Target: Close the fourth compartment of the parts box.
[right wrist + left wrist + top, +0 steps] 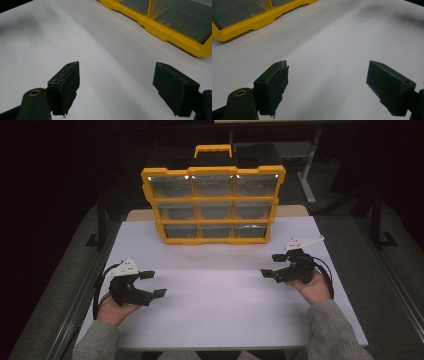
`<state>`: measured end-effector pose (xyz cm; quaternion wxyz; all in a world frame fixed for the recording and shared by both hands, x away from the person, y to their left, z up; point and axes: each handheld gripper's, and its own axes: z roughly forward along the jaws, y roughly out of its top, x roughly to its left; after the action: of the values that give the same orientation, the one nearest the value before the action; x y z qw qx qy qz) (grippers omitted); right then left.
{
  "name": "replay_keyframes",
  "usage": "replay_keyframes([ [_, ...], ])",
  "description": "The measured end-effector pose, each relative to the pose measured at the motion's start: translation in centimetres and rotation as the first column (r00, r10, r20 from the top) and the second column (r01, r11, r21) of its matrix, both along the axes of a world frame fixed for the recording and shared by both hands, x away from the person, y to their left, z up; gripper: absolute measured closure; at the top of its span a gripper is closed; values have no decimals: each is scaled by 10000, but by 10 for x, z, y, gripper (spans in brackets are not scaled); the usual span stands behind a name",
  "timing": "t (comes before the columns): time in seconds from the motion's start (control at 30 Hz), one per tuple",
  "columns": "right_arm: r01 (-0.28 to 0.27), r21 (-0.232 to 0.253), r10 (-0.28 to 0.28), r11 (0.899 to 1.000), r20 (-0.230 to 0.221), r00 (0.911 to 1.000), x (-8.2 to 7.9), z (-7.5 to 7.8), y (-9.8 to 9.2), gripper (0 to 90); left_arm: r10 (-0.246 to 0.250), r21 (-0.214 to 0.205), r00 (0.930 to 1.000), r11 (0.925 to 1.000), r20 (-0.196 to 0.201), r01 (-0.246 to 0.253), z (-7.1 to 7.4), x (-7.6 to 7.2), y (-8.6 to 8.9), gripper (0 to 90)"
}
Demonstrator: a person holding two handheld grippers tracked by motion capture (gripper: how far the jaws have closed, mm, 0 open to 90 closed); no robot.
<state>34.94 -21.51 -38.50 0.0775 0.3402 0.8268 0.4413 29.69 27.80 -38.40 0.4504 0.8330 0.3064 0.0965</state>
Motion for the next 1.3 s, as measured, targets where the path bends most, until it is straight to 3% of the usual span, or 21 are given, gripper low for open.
replay_keyframes([
  [1.3,687,179,-685,9975,-141,9976,-32,-20,-38,177,-319,64,9992,9995,-224,320,-12,-1,0,170],
])
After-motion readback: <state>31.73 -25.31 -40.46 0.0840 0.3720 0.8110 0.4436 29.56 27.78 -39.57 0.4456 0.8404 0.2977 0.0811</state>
